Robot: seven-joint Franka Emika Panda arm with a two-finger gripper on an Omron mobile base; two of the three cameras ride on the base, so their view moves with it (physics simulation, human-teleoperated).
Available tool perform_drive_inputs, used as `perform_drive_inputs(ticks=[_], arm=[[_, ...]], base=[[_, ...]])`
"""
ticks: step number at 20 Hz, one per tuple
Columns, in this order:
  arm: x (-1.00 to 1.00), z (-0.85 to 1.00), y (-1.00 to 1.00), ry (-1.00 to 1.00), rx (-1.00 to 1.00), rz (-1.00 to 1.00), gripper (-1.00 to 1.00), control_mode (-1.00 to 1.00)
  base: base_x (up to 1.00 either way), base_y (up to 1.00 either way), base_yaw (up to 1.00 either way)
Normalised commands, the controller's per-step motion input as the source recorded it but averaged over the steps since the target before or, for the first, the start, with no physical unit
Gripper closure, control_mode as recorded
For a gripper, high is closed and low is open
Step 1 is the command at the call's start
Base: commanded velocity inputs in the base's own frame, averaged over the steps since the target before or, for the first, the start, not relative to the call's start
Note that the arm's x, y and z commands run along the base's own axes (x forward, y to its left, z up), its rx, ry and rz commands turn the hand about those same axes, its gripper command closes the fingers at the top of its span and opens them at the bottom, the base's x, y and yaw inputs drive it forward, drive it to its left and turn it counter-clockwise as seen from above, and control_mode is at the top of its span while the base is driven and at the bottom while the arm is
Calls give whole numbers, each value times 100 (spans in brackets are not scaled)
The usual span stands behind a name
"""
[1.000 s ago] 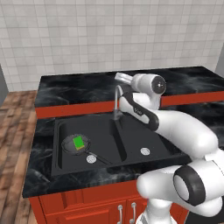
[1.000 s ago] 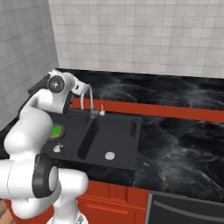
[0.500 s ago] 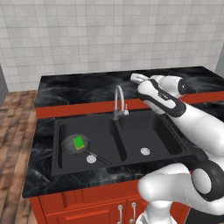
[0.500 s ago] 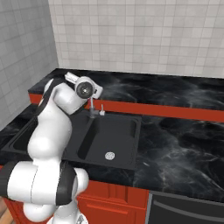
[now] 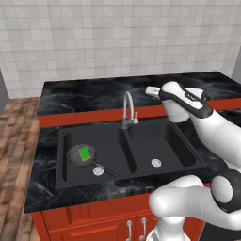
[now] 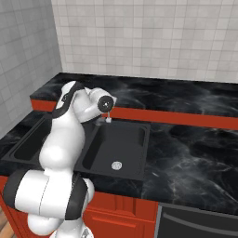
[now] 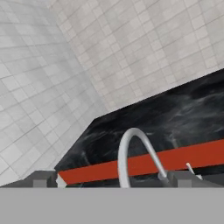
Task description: Pick the pan and sponge and place them into the sink. Then turn on the water.
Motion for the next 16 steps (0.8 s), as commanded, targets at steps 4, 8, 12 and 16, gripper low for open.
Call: perform_drive_inputs(ticks=[4, 8, 12, 16], arm=[[0, -1, 0, 0, -8, 4, -100, -100], [0, 0, -18, -3, -3, 2, -100, -100], [0, 0, -35, -4, -2, 3, -100, -100], [0, -21, -29, -1, -5, 7, -100, -100]], base=[[0, 0, 0], [0, 0, 0], [0, 0, 0], [0, 0, 0]])
